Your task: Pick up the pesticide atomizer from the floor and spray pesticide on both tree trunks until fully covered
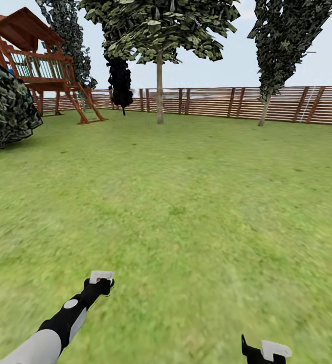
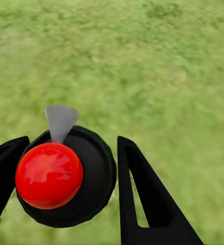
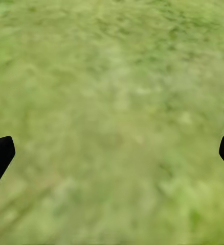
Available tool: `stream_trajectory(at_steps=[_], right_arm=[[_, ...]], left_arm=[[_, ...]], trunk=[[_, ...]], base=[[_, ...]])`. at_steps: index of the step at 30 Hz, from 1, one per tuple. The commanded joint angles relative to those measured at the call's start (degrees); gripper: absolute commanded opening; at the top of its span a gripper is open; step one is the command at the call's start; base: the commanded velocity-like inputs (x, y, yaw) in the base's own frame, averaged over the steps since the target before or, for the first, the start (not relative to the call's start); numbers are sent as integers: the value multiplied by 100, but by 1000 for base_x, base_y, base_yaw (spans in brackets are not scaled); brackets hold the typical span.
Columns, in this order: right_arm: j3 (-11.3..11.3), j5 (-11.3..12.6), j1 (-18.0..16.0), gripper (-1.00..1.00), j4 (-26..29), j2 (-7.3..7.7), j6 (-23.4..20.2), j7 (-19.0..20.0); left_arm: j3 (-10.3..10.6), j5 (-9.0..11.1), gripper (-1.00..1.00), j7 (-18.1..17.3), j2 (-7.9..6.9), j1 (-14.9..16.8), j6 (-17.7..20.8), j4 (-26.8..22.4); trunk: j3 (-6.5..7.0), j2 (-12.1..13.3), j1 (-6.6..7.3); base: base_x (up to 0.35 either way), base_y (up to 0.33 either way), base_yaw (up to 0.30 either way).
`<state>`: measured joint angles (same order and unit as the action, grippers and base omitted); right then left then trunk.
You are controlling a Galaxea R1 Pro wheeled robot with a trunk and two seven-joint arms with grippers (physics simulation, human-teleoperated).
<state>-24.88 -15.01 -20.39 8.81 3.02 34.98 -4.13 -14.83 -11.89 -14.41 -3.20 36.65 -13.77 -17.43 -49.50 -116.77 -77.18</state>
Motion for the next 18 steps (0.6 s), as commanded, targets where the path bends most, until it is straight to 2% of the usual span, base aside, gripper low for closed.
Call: stream_trajectory(at_steps=[1,16,18], right_arm=[[0,1,0,100,2,-1,0,0],[1,-2,0,100,-2,-20,0,0],[3,-2,0,100,-2,-20,0,0]], left_arm=[[-3,2,-100,2,-28,0,13,-2],[27,-16,-100,1,5,-25,-2,3],[11,-9,-100,-6,-27,-27,3,10]], trunk=[[9,0,0],[77,0,0],[94,0,0]], base=[[339,0,15],[339,0,53],[339,0,3]])
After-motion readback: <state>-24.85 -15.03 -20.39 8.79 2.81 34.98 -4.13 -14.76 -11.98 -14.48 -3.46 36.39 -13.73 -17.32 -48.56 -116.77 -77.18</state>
